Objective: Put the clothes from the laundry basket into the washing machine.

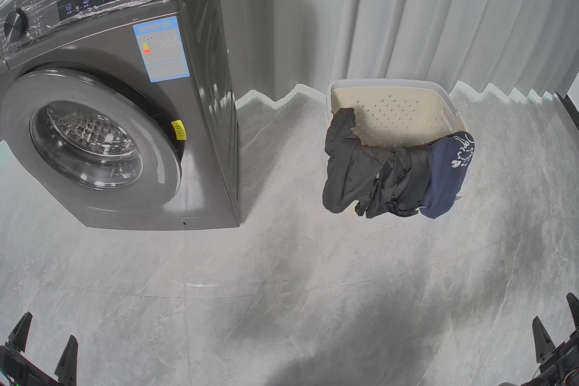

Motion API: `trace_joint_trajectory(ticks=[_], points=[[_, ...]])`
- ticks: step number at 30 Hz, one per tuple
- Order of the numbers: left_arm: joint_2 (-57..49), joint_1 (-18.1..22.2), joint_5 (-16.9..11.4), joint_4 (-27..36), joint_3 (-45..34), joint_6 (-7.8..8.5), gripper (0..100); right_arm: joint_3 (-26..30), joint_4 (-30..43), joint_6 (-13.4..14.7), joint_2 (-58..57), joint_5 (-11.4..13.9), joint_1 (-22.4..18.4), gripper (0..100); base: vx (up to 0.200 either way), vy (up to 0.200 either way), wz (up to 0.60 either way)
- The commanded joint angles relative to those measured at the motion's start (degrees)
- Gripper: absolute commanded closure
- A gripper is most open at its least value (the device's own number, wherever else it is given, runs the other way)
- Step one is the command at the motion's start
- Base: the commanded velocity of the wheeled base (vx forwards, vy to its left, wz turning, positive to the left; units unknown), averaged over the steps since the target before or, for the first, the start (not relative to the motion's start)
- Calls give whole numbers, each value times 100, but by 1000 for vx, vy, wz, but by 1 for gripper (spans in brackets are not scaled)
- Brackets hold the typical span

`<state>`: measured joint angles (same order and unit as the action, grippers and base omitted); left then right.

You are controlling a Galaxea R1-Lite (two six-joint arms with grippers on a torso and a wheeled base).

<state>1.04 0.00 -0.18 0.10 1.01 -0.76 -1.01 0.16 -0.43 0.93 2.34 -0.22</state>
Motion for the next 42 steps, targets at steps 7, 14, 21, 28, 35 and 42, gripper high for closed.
trace_joint_trajectory(ticks=[7, 14, 21, 28, 35, 42], points=[[-86, 0, 1, -1, -101, -4, 0, 92, 2, -1, -14, 3, -4, 0, 0, -200, 0], [-86, 0, 9, -1, -92, -4, 0, 92, 2, -1, -14, 3, -4, 0, 0, -200, 0], [-86, 9, 1, -1, -92, 5, 0, 92, 2, -1, -14, 3, -4, 0, 0, -200, 0], [-86, 0, 1, -1, -92, 14, 0, 92, 2, -1, -14, 3, -4, 0, 0, -171, 0], [-86, 0, 1, -1, -92, 14, 0, 92, 2, 8, -14, 3, -4, 0, 0, 0, 0], [-86, 0, 1, -1, -92, 5, 0, 92, 2, -1, -14, 3, -4, 0, 86, 0, 0]])
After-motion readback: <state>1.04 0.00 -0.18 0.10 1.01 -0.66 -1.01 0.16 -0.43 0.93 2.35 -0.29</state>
